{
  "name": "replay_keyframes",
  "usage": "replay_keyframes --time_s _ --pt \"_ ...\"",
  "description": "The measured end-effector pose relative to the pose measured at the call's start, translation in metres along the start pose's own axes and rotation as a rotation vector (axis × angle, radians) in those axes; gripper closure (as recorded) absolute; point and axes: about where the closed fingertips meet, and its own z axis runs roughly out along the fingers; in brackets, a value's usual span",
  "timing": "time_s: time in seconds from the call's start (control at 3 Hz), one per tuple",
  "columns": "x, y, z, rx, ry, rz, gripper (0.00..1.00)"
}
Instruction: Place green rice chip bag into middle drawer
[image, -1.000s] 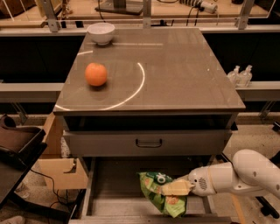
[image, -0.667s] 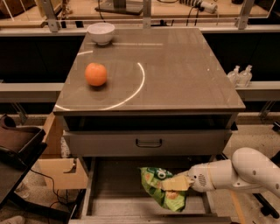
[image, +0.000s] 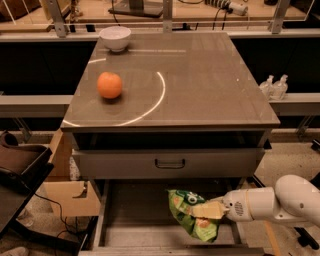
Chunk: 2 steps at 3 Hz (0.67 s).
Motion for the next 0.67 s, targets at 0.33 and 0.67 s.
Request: replay_keyframes --time_s 0.33,0.67 --pt "0.0076 -0.0055 -0.0137 0.019 -0.023 0.02 0.58" --pt "0.0133 -0.009 -0.0235 0.033 -0.039 0.034 0.35"
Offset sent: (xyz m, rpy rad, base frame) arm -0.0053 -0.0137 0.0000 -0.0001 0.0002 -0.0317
